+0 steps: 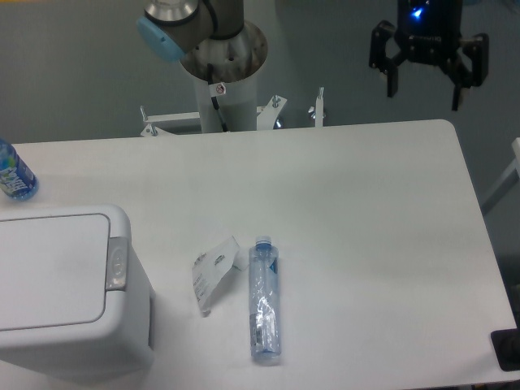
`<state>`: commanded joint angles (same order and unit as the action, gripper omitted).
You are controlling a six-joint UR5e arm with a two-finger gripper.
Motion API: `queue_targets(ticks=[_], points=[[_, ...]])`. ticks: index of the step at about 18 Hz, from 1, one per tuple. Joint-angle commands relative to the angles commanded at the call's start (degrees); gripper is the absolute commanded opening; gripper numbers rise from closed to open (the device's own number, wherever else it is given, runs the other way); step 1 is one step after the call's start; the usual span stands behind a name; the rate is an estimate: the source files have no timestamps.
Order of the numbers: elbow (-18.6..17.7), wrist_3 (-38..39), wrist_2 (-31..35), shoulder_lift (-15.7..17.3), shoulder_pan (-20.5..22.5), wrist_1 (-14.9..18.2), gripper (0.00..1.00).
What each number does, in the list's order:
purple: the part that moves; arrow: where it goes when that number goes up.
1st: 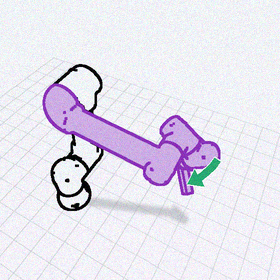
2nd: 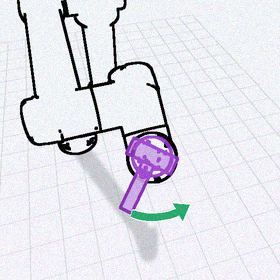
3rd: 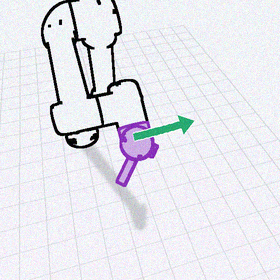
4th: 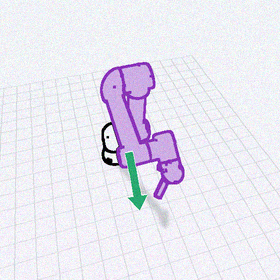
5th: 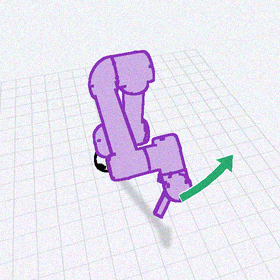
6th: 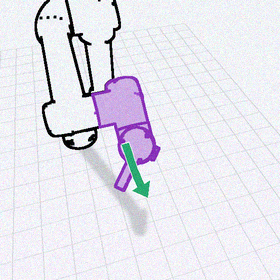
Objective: Open the trash can
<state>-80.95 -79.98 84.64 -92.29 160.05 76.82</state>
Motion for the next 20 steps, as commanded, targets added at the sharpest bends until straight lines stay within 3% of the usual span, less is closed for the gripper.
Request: queue_targets(ticks=[12, 20], points=[[-0.1, 1.3, 0.1, -0.4, -0.4, -0.6, 1.0], [-0.1, 15.4, 0.3, -3.2, -7.5, -6.2, 1.0]])
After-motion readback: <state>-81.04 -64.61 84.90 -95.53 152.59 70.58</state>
